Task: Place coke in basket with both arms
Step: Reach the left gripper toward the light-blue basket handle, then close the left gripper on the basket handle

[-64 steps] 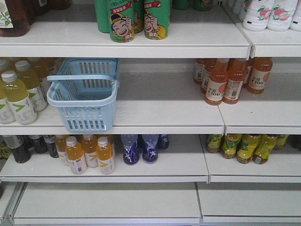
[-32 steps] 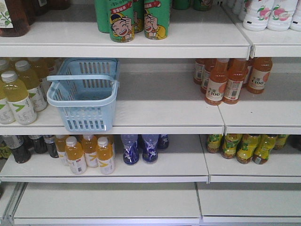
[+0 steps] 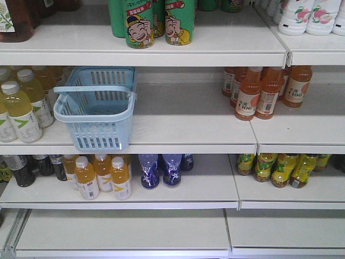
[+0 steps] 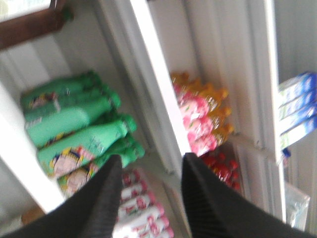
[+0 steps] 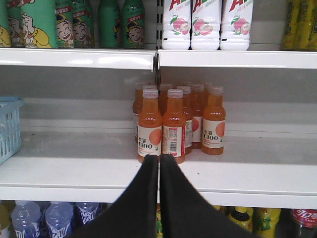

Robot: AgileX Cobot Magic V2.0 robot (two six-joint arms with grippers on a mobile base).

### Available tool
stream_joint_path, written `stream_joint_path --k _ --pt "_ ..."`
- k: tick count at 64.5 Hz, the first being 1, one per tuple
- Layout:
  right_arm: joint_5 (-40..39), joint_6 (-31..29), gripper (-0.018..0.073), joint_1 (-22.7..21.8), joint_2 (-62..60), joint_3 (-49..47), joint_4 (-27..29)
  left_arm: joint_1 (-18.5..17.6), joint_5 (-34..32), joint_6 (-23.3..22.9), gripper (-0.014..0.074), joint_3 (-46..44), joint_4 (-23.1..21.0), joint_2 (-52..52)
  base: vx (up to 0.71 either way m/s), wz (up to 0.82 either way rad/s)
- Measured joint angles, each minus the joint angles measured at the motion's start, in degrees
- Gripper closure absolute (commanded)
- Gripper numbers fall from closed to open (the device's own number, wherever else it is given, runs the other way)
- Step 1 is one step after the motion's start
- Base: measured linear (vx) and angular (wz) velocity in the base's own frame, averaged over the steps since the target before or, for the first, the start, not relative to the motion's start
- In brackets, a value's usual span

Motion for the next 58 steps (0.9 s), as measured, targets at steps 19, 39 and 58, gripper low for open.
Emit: stream_joint_path --k 19,39,58 --pt "0.0 0.0 0.0564 0.0 0.0 0.0 0.0 0.0 -17.5 -9.5 0.0111 -0.4 6.9 31.1 0.0 0.0" --pt "0.0 0.0 0.0564 0.0 0.0 0.0 0.0 0.0 -34.3 -9.9 0.0111 -13.5 3.8 60.8 0.0 0.0" --pt "0.0 0.0 0.0564 0.0 0.0 0.0 0.0 0.0 -35.7 -13.5 0.0111 -23.8 3.7 75.3 0.0 0.0"
